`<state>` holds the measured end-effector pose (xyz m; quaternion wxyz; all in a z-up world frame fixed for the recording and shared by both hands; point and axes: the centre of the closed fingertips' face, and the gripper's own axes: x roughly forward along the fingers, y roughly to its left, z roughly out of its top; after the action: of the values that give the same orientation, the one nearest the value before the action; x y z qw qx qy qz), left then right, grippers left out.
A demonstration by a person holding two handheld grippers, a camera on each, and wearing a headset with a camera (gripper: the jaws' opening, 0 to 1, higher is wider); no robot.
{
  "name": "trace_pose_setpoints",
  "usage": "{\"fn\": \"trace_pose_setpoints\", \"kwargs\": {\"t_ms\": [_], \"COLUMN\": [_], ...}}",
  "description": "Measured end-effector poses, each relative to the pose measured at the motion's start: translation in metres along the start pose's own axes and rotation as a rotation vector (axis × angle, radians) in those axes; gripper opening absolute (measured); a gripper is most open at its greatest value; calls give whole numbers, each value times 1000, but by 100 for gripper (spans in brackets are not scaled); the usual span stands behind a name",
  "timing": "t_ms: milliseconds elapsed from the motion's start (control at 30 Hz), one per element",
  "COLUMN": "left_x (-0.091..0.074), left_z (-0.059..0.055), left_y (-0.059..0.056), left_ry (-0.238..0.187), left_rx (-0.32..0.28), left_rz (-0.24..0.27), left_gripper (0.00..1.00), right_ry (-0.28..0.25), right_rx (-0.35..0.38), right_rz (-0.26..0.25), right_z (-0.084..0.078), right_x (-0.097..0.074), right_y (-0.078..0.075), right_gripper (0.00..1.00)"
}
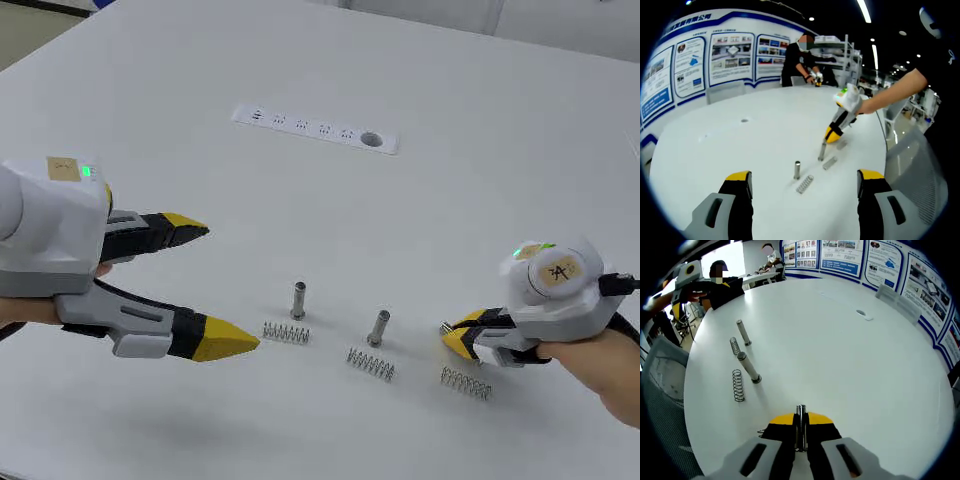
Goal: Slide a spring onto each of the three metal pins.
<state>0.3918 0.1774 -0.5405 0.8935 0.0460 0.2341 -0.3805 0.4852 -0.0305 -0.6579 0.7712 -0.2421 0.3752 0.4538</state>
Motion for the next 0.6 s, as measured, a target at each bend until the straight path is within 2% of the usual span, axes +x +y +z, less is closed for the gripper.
{"fn": "trace_pose_setpoints", "kwargs": {"t_ms": [200,600], "left_x": [-1,-2], "left_z": [2,4], "left_y": [-1,-4], "left_ry": [-8,-8], "left_rx": [-1,5], "left_rz": [4,1], "left_gripper": [88,88], "right_ry": [-49,-134], "right_rx": [-14,-8], "right_rz": [-24,-39], "right_z": [10,11], "right_x": [-9,-23], "right_y": [-3,1], "right_gripper": [7,8]}}
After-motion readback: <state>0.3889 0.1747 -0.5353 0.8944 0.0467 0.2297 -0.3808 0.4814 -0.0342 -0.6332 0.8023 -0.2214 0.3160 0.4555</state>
